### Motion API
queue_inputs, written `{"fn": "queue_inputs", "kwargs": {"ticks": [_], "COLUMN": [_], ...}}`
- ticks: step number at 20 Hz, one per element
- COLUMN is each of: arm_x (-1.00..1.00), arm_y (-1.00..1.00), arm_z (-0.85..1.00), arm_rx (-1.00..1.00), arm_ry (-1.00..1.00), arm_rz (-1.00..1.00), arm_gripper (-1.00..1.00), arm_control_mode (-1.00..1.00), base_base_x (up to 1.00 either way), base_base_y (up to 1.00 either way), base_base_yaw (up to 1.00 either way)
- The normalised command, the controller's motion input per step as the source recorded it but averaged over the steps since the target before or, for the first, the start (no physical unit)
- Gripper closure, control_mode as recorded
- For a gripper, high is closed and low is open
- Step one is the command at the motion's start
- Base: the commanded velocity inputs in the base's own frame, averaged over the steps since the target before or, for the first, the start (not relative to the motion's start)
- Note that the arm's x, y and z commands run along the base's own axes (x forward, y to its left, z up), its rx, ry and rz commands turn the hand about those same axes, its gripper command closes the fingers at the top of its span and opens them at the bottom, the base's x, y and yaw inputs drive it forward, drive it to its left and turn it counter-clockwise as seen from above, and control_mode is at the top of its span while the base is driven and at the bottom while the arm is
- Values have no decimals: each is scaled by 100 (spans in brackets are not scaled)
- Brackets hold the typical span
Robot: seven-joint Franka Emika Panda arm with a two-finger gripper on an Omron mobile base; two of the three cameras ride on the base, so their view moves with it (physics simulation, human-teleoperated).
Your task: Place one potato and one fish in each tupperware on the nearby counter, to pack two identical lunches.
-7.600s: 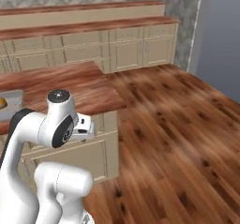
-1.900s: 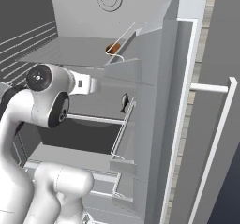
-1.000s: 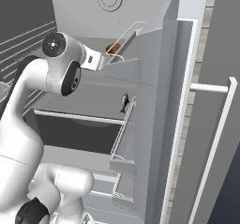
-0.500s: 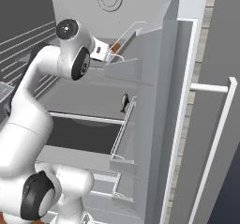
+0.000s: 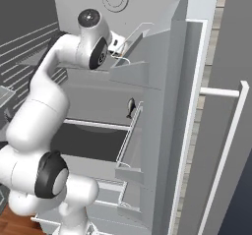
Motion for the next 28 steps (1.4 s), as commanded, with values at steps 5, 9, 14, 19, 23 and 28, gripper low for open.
{"fn": "queue_inputs", "kwargs": {"ticks": [5,9,14,19,23,28], "arm_x": [64,66,64,14,0,18], "arm_y": [0,-6,-5,0,0,0], "arm_z": [-2,-4,-4,-28,-30,-32], "arm_rx": [0,0,0,-2,-3,-2], "arm_ry": [0,0,1,6,7,4], "arm_rz": [3,2,1,0,0,0], "arm_gripper": [-100,-100,-100,-100,-100,-100], "arm_control_mode": [-100,-100,-100,-100,-100,-100], "base_base_x": [0,0,0,0,0,0], "base_base_y": [0,0,0,0,0,0], "base_base_yaw": [0,0,0,0,0,0]}}
